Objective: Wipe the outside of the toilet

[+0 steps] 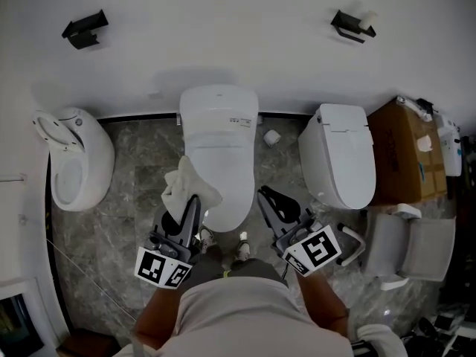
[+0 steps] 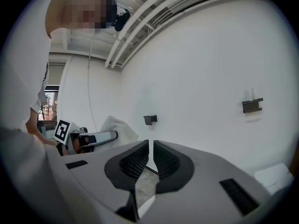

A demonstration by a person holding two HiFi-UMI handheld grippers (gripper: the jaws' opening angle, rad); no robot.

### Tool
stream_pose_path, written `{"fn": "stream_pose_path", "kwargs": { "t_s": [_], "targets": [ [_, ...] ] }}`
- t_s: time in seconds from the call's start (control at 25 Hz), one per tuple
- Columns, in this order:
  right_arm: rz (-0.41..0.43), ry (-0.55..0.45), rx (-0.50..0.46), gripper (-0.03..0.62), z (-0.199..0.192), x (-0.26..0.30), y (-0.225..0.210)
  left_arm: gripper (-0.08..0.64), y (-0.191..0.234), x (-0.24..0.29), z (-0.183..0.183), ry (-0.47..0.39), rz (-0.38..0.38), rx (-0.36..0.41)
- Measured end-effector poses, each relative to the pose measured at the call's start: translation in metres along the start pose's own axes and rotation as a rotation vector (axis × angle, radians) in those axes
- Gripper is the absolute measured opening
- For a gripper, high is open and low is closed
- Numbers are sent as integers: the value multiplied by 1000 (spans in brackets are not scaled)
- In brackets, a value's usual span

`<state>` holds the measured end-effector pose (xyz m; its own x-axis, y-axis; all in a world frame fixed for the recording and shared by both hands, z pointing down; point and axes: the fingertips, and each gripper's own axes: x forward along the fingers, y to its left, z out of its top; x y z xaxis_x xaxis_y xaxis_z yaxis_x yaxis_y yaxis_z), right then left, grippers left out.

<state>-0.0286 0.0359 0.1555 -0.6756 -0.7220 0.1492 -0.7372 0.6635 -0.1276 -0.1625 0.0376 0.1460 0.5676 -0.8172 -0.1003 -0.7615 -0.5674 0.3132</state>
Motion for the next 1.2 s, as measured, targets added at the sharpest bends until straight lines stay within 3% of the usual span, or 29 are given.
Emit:
{"fn": "stream_pose_path", "kwargs": {
  "t_s": [0.28, 0.44, 0.68, 0.92, 1.2],
  "targets": [
    [-35, 37, 11, 54, -32, 70, -14, 60, 88, 33, -47, 73, 11, -4],
    [-25, 54, 31, 54, -67, 91, -37, 60, 127, 57, -87, 92, 65, 23],
    [-58, 9, 31, 54, -121, 123, -92, 60, 191, 101, -180, 105, 175, 75],
    [-41, 35, 10, 54, -194, 157, -130, 60, 267, 140, -272, 130, 258, 141],
    [-13, 48, 15, 54, -263, 200, -155, 60, 360, 163, -353, 157, 356, 204]
  ]
}}
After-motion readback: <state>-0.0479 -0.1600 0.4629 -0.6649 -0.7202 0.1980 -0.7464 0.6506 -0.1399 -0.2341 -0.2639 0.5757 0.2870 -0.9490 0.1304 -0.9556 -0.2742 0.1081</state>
